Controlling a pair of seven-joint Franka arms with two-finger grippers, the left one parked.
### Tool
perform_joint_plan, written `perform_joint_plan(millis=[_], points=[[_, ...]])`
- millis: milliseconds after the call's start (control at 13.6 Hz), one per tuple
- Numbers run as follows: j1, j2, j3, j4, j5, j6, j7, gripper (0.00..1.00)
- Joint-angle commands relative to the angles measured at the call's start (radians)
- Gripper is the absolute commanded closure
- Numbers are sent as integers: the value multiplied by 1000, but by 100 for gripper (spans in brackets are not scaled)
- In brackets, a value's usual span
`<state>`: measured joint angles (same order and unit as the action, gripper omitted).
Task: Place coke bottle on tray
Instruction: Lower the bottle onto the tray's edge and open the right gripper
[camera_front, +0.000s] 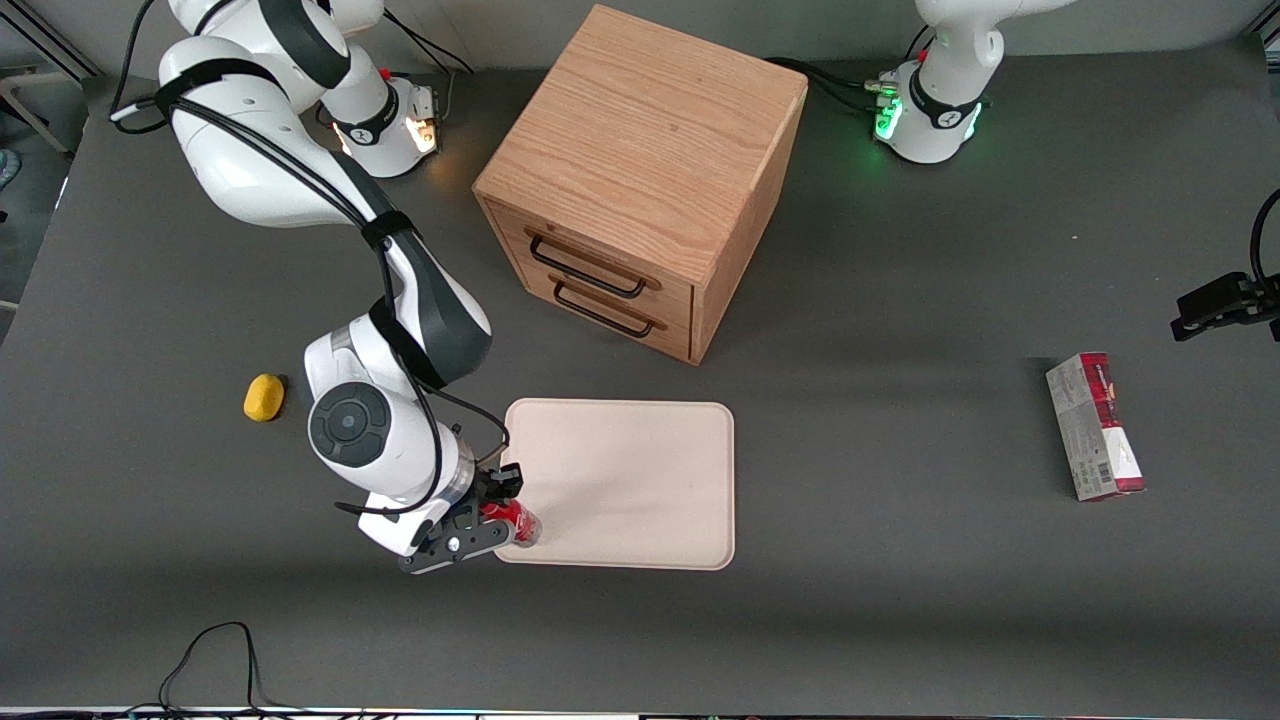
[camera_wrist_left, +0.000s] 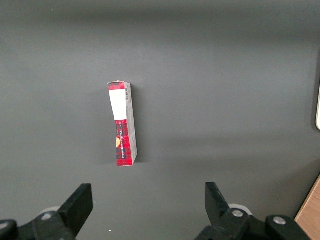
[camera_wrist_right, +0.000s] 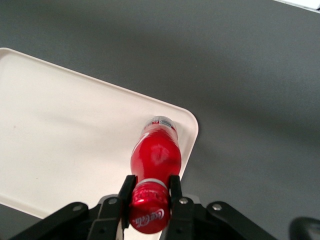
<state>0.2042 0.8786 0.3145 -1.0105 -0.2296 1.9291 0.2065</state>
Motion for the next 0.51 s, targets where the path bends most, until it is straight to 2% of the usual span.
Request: perform_joint_plan(millis=[0, 73, 147, 220, 440], points=[[-5, -1, 8, -19, -27, 43, 48, 70], [-5, -1, 6, -22, -25, 48, 54, 38], [-6, 2, 6, -29, -25, 59, 57, 33], [-6, 2, 6, -37, -25, 70, 63, 0], [-6, -1, 5, -37, -27, 88, 82, 0]])
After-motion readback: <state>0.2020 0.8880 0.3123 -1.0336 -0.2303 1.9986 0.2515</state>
